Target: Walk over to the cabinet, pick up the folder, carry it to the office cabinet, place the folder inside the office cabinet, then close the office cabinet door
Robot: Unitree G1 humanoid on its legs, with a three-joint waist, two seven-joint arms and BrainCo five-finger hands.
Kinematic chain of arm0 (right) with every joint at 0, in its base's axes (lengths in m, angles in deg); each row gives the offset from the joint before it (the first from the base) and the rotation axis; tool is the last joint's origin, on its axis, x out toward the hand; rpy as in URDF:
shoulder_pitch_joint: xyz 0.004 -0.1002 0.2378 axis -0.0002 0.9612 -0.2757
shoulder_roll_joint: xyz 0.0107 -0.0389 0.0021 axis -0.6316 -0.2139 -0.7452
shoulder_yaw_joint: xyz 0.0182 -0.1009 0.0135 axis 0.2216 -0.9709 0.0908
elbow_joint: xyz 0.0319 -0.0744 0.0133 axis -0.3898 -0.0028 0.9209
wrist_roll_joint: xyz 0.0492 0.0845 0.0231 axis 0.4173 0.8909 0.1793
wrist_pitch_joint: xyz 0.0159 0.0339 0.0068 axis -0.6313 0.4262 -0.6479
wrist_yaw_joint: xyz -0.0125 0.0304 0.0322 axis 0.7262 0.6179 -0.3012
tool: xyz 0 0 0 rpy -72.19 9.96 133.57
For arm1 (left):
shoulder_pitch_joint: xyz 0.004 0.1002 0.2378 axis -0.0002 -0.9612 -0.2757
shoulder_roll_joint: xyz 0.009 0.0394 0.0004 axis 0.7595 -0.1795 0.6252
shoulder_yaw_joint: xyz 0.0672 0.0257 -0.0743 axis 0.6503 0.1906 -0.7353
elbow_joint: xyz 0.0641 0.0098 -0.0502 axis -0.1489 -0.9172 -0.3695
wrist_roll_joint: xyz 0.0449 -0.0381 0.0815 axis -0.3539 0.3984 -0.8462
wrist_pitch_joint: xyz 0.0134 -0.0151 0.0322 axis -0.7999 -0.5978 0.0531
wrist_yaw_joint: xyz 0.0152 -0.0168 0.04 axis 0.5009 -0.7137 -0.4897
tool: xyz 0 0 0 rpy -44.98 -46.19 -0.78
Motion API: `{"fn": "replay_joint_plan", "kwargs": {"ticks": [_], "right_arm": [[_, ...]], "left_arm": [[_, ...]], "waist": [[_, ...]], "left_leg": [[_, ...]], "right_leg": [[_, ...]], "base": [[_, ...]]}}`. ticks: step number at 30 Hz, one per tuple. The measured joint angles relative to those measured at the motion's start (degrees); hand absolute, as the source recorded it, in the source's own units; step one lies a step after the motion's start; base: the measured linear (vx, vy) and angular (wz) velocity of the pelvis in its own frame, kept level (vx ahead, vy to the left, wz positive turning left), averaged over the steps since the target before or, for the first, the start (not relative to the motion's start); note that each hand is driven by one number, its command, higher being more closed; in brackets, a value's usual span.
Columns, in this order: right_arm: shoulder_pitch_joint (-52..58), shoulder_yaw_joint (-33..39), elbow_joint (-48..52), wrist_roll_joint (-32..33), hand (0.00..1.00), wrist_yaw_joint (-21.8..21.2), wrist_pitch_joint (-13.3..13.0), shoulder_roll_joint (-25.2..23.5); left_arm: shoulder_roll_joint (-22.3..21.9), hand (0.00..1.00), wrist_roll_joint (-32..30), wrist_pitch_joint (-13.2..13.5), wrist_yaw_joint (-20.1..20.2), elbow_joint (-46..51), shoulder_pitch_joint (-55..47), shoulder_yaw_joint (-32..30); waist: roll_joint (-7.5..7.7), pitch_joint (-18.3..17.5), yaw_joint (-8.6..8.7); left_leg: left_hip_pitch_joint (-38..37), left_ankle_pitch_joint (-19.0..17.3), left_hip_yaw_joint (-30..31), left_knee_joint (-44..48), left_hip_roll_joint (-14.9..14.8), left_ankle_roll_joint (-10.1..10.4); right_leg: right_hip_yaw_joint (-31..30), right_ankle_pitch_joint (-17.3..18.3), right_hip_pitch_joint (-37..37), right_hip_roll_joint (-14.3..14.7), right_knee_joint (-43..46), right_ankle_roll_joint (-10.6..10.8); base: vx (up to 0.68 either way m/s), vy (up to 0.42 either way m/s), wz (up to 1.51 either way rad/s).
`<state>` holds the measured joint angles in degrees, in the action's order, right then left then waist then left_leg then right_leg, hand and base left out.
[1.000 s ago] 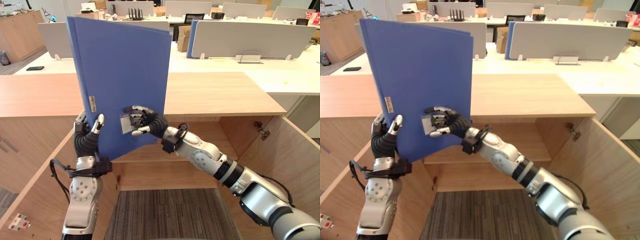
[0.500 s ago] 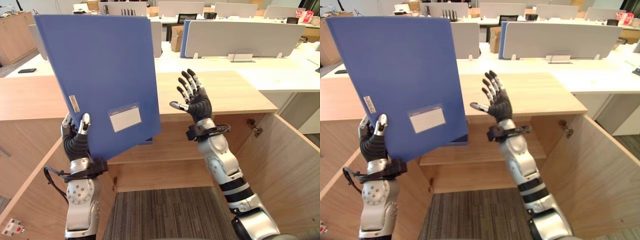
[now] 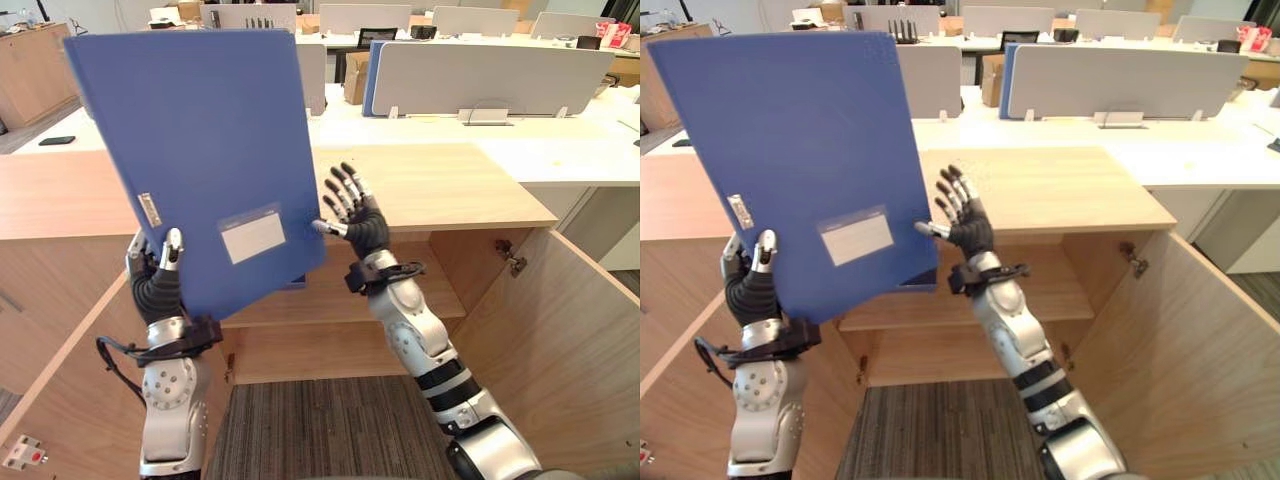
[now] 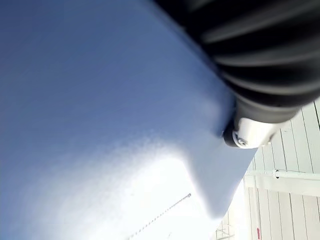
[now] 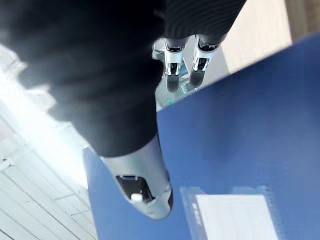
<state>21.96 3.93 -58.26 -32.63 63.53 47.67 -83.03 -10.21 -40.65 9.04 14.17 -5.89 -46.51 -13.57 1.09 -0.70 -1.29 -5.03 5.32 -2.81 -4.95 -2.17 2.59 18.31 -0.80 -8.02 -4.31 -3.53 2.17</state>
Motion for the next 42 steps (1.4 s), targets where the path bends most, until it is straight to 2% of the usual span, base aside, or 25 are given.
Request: {"fn": "replay_joint_plan", "kwargs": {"ticks": [3, 7, 12, 17, 24, 25, 30, 34, 35, 38, 41, 42], "right_arm": [[-4.3, -1.0, -3.7, 6.0, 0.00, -0.6, 0.2, 0.6], [-10.4, -6.9, -7.9, 14.4, 0.00, -2.2, 1.1, 5.6], [-16.4, -13.5, -10.7, 25.7, 0.00, -6.5, 2.4, 11.9], [-20.5, -17.8, -12.2, 28.1, 0.00, -8.1, 3.1, 15.6], [-23.9, -20.8, -12.4, 29.6, 0.00, -10.9, 3.1, 18.3], [-24.1, -21.0, -12.5, 29.6, 1.00, -10.9, 3.2, 18.4], [-26.3, -23.2, -13.2, 29.4, 1.00, -12.8, 3.5, 19.5], [-27.3, -24.7, -13.2, 29.4, 1.00, -15.5, 3.4, 20.9], [-27.4, -25.1, -13.1, 29.5, 1.00, -16.1, 3.3, 21.3], [-27.4, -25.8, -13.0, 29.7, 1.00, -17.3, 3.3, 23.1], [-26.6, -26.2, -11.4, 30.3, 1.00, -18.7, 3.1, 25.8], [-25.2, -25.4, -9.9, 30.3, 1.00, -19.2, 3.0, 27.1]], "left_arm": [[0.4, 1.00, 1.1, 0.1, 0.1, 0.0, 0.0, 0.3], [2.1, 1.00, 3.5, 1.0, 0.2, 0.0, 0.1, 0.2], [5.2, 1.00, 8.0, 1.5, 1.3, 0.0, 0.3, 0.3], [7.6, 1.00, 11.1, 3.3, 3.9, 0.0, 1.0, 1.5], [10.0, 1.00, 20.3, 3.6, 7.0, -0.1, 1.2, 1.7], [10.4, 1.00, 21.6, 3.6, 7.6, -0.2, 1.2, 1.8], [11.8, 1.00, 30.8, 3.6, 10.6, -2.6, 1.2, 1.8], [12.2, 1.00, 34.8, 3.7, 12.8, -4.1, 1.2, 1.8], [12.4, 0.00, 36.1, 3.9, 14.0, -4.7, 1.2, 2.0], [12.7, 0.00, 39.1, 4.5, 17.5, -4.9, 1.2, 3.5], [13.2, 0.00, 41.9, 6.2, 21.0, -4.9, 1.2, 6.5], [14.1, 0.00, 42.5, 6.8, 23.2, -4.9, 1.1, 8.2]], "waist": [[-0.02, 0.0, -0.06], [-0.02, 0.1, -0.48], [-0.07, 0.3, -1.27], [-0.12, 0.4, -1.46], [-0.41, 0.7, -1.49], [-0.41, 0.7, -1.50], [-0.50, 0.7, -1.51], [-0.50, 0.7, -1.47], [-0.50, 0.7, -1.42], [-0.50, 0.6, -1.47], [-0.51, 0.6, -1.34], [-0.51, 0.6, -1.39]], "left_leg": [[0.0, 0.0, 0.1, 0.0, 0.0, 0.1], [0.0, 0.1, 0.1, 0.0, 0.0, 0.1], [0.3, 0.1, 0.2, 0.0, 0.0, 0.2], [0.9, 0.2, 0.4, 0.0, 0.0, 0.3], [1.0, 0.3, 0.4, 0.0, 0.0, 0.4], [1.0, 0.3, 0.4, 0.0, 0.0, 0.5], [1.1, 0.4, 0.4, 0.0, -0.1, 0.5], [1.1, 0.4, 0.4, 0.0, -0.1, 0.5], [1.1, 0.4, 0.4, 0.0, -0.1, 0.5], [1.2, 0.4, 0.4, 0.0, -0.1, 0.5], [1.2, 0.4, 0.4, 0.0, -0.1, 0.5], [1.2, 0.4, 0.4, 0.0, -0.1, 0.5]], "right_leg": [[0.1, 0.0, 0.0, 0.0, 0.0, 0.0], [0.1, 0.0, 0.1, 0.1, 0.0, 0.0], [0.2, 0.0, 0.1, 0.1, 0.1, 0.0], [0.2, 0.0, 0.6, 0.1, 0.2, 0.0], [0.2, 0.1, 0.7, 0.2, 0.4, -0.2], [0.2, 0.1, 0.8, 0.2, 0.4, -0.2], [0.1, 0.1, 0.9, 0.3, 0.5, -0.2], [0.1, 0.1, 0.9, 0.3, 0.4, -0.2], [0.1, 0.1, 0.9, 0.3, 0.4, -0.2], [0.1, 0.1, 0.9, 0.3, 0.4, -0.2], [0.1, 0.1, 0.9, 0.3, 0.4, -0.2], [0.1, 0.1, 0.9, 0.3, 0.5, -0.2]], "base": [[0.00, 0.000, 0.00], [0.00, 0.000, 0.00], [0.00, 0.000, 0.00], [0.00, 0.000, 0.00], [0.00, 0.000, 0.00], [0.00, 0.000, 0.00], [0.00, 0.000, 0.00], [0.00, 0.000, 0.00], [0.00, 0.000, 0.00], [0.00, 0.000, 0.00], [0.00, 0.000, 0.00], [0.00, 0.000, 0.00]]}}
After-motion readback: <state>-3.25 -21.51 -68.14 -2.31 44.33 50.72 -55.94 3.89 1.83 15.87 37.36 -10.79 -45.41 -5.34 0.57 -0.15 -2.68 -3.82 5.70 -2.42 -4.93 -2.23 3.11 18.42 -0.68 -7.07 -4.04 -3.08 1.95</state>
